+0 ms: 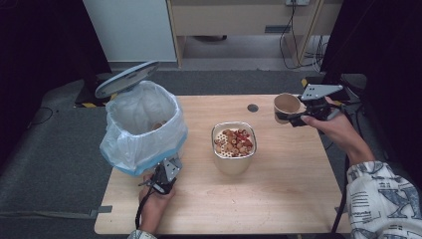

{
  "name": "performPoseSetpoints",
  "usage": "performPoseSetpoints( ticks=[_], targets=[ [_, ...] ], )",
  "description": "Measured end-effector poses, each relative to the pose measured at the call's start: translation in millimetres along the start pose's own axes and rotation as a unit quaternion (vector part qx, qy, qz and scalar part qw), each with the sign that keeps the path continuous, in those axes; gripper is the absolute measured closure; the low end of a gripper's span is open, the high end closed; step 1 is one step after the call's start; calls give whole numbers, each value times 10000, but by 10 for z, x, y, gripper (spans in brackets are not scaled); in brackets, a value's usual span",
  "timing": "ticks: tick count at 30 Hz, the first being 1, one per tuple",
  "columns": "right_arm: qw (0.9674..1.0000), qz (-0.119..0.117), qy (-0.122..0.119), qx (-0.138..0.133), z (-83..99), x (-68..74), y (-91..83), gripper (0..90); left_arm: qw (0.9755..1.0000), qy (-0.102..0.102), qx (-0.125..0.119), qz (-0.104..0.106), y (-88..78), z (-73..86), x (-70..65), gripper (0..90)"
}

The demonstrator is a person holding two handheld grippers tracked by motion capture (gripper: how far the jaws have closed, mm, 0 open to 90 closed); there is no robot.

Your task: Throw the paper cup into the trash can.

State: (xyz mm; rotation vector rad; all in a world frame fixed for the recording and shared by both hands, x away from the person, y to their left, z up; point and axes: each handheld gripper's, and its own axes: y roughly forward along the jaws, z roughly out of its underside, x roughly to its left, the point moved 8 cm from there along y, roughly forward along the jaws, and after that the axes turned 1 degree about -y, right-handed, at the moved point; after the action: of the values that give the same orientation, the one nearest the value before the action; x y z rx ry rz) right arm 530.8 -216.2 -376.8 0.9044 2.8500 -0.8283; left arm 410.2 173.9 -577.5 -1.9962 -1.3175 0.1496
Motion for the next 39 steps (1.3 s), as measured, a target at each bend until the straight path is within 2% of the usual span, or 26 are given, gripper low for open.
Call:
performPoseSetpoints(
  ticks=[14,27,34,39],
  targets=[
    [9987,-270,422,-102,-125,47,13,310,10000,-7,-6,3,1,-2,-2,895],
    [9944,-362,988,-91,-181,2,11,310,10000,2,3,5,0,0,1,895],
    [9928,-377,1137,-13,-175,-6,6,310,10000,1,3,4,0,0,1,895],
    [9921,-391,1191,-62,-201,-4,6,310,10000,0,3,6,0,0,1,895]
  ],
)
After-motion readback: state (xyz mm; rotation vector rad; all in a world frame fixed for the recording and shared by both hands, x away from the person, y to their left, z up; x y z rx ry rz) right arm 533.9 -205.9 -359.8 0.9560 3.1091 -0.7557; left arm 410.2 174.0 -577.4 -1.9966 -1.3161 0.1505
